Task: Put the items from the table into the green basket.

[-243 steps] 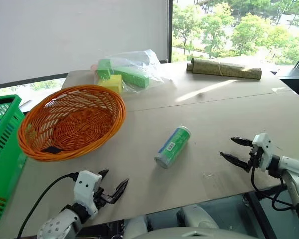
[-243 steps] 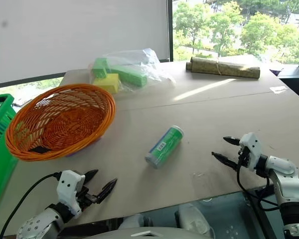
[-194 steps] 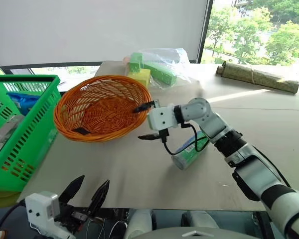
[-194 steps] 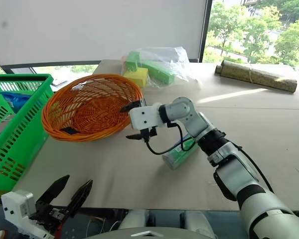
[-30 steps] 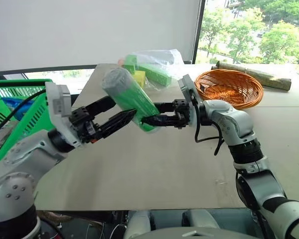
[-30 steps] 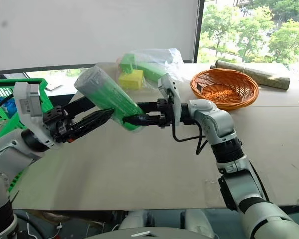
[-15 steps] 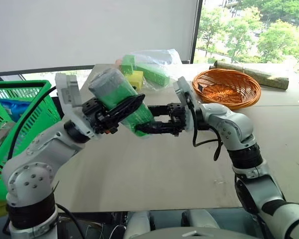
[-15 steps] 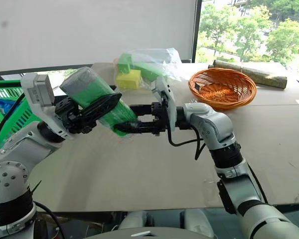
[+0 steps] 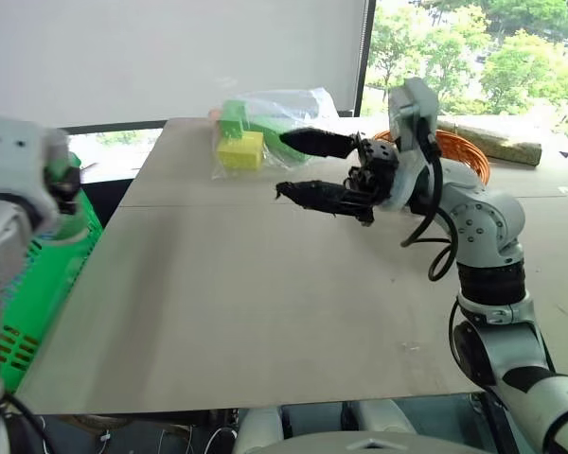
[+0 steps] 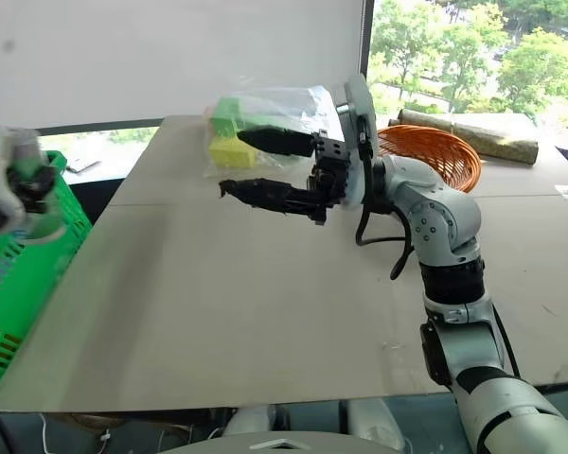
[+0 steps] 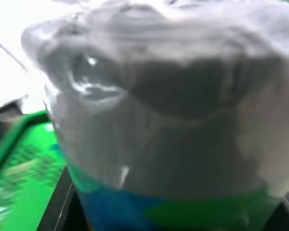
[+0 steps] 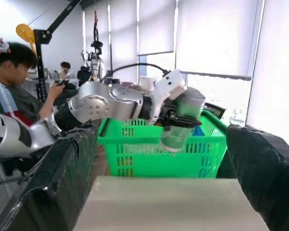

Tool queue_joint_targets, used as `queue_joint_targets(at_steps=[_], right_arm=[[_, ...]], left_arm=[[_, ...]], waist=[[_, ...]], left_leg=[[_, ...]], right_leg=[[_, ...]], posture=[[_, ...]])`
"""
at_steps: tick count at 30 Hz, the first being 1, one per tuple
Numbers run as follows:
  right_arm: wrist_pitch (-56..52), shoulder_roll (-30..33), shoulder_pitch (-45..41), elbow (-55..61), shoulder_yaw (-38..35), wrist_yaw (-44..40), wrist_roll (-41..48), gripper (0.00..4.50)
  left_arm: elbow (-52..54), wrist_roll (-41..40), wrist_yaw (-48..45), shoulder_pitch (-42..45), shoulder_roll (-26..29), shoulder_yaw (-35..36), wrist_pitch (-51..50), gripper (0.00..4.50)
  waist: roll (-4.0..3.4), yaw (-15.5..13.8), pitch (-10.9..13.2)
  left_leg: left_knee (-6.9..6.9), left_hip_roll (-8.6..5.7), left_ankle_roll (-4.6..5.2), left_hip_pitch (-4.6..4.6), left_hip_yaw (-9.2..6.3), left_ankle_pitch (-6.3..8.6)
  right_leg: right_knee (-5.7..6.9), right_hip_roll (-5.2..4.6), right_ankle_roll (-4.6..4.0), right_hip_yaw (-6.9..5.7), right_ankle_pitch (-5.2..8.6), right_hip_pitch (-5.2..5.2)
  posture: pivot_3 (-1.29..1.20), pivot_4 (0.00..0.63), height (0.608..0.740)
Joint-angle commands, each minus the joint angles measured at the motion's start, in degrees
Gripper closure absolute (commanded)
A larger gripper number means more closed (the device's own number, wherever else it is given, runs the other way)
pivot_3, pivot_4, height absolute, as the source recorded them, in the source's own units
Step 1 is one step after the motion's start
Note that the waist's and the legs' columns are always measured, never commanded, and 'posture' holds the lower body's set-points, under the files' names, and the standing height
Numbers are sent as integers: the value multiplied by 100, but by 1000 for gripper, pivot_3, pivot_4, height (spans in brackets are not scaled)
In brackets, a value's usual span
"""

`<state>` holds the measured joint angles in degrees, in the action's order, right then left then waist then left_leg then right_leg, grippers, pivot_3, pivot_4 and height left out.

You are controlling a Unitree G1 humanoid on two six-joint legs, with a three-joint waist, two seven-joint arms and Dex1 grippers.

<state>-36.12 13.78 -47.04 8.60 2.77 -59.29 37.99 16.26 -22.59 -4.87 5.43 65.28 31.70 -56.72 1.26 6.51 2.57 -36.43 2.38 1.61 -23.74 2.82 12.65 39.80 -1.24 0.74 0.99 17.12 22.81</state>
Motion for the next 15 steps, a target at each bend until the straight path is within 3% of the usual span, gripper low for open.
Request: queue_joint_targets(at_steps=[1,6,12,15], right_arm=[[774,386,-154,-175,201,-50,-745,0],[921,600,-106,-357,213,-192,-784,0],[713,620,-31,-190,172,-185,-550,0],[656,612,-27,-119,177,-180,-443,0]], left_arm=[[-517,1288,-212,-811,515,878,396,2418],[-1172,1909,-409,-880,666,1428,876,2418],[-1698,2386,-655,-846,649,1410,1269,2418],[-1891,2311,-728,-612,389,1091,1536,1306]], waist=[[0,-14,0],[16,-126,-10],[27,-162,-19],[32,-142,-22]], left_leg=[[0,-3,-2,-6,5,-1],[2,-6,-8,-8,3,3],[3,-20,-35,-8,7,13],[7,-21,-35,-8,11,13]], right_leg=[[3,-7,0,0,0,14],[2,-29,-8,-16,-1,17],[2,-81,-12,-38,-3,17],[0,-100,-12,-64,-3,17]], posture=[[-45,0,740],[-51,0,740],[-61,0,740],[-68,0,740]])
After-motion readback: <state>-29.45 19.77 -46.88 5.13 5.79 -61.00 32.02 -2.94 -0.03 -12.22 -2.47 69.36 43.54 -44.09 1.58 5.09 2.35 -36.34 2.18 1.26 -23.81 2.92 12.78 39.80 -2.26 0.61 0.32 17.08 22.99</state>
